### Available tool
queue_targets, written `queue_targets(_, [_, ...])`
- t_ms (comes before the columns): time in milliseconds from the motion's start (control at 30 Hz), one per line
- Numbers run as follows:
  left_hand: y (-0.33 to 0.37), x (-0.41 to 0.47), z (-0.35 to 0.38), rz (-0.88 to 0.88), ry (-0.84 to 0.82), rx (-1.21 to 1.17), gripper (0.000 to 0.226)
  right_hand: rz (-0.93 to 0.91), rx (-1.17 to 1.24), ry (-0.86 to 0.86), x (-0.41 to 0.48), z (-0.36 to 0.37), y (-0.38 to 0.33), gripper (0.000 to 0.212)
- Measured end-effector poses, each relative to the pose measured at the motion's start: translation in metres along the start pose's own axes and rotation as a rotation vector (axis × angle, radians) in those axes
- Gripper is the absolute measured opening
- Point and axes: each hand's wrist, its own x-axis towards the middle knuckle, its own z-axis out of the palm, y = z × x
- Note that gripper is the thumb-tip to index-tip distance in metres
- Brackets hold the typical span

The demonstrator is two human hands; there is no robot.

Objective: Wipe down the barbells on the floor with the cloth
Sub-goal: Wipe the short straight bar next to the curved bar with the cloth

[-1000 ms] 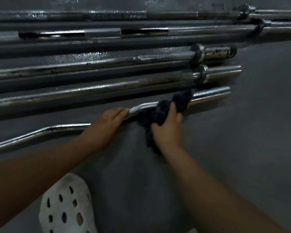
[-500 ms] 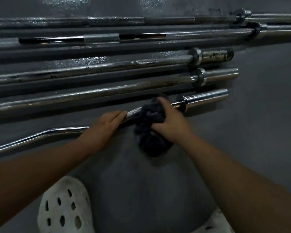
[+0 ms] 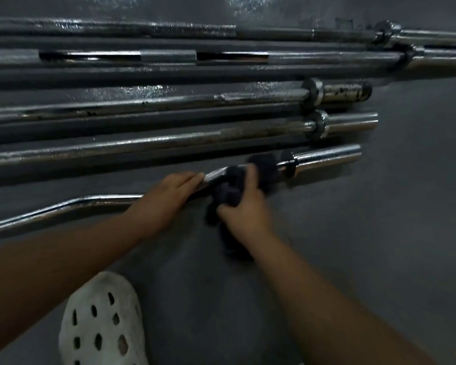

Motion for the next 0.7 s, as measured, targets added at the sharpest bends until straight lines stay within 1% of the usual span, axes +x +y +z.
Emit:
queue_targets(33, [-0.001,-0.001,-0.001,0.002,-0.011,-0.009,0.062,-0.114,-0.060,-0.178,-0.003,0.007,-0.008,0.105])
queue_targets(67, [-0.002,-0.002,-0.001,0.009,-0.020,-0.019,0.063,-0.227,-0.138,-0.311,-0.002,0.004,-0.014,0.102])
queue_targets(100, [-0.002,-0.003,-0.001,0.017,-0.021,-0.022,0.064,-0.323,-0.189,-0.317,0.003,-0.009,-0.017,0.095])
queue_targets(133, [-0.002,-0.004,-0.001,0.023,-0.016,-0.013,0.064,-0.364,-0.190,-0.183,0.012,-0.023,-0.013,0.087])
queue_targets(167, [-0.001,-0.004,-0.002,0.021,-0.008,-0.011,0.064,-0.312,-0.146,0.031,0.022,-0.037,-0.007,0.079])
queue_targets(200, [0.000,-0.004,-0.002,0.015,0.010,-0.020,0.065,-0.223,-0.086,0.244,0.028,-0.043,0.000,0.071])
queue_targets(233, [0.001,-0.002,-0.001,0.008,0.032,-0.033,0.063,-0.121,-0.051,0.373,0.026,-0.041,0.002,0.068])
queue_targets(267, [0.003,-0.001,-0.002,0.007,0.038,-0.045,0.062,-0.046,-0.074,0.417,0.019,-0.030,-0.004,0.069])
queue_targets(300, [0.004,0.001,-0.003,0.013,0.039,-0.051,0.063,-0.036,-0.152,0.390,0.011,-0.014,-0.016,0.073])
queue_targets(333, [0.003,0.002,-0.004,0.018,0.029,-0.058,0.063,-0.092,-0.247,0.315,0.003,0.004,-0.026,0.077])
queue_targets(367, [0.002,0.000,-0.002,0.031,0.026,-0.059,0.062,-0.173,-0.334,0.191,-0.004,0.016,-0.032,0.078])
queue_targets(400, [0.000,-0.001,-0.002,0.042,0.014,-0.055,0.062,-0.283,-0.405,0.078,-0.005,0.016,-0.032,0.074])
queue_targets(433, [-0.003,-0.001,-0.002,0.039,-0.005,-0.049,0.063,-0.410,-0.402,0.012,0.001,0.004,-0.032,0.064])
queue_targets(467, [-0.004,-0.001,-0.001,0.022,-0.032,-0.047,0.063,-0.500,-0.348,0.002,0.011,-0.014,-0.027,0.052])
queue_targets(500, [-0.006,0.000,0.000,0.008,-0.046,-0.049,0.062,-0.480,-0.275,0.019,0.025,-0.035,-0.020,0.043])
queue_targets(533, [-0.006,-0.001,0.002,-0.003,-0.050,-0.051,0.061,-0.379,-0.186,0.135,0.040,-0.052,-0.007,0.040])
queue_targets(567, [-0.006,-0.001,0.003,-0.012,-0.037,-0.050,0.061,-0.263,-0.096,0.257,0.049,-0.063,0.002,0.044])
queue_targets(600, [-0.006,-0.001,0.003,-0.022,-0.022,-0.045,0.063,-0.159,-0.102,0.331,0.048,-0.064,0.006,0.053])
queue_targets(633, [-0.006,-0.001,0.004,-0.020,-0.015,-0.039,0.063,-0.127,-0.191,0.320,0.039,-0.052,0.002,0.061])
queue_targets(667, [-0.004,0.000,0.002,-0.013,-0.018,-0.037,0.063,-0.155,-0.290,0.231,0.027,-0.033,-0.008,0.064])
queue_targets(700, [-0.002,0.000,0.001,0.001,-0.016,-0.040,0.061,-0.235,-0.352,0.110,0.016,-0.017,-0.018,0.059])
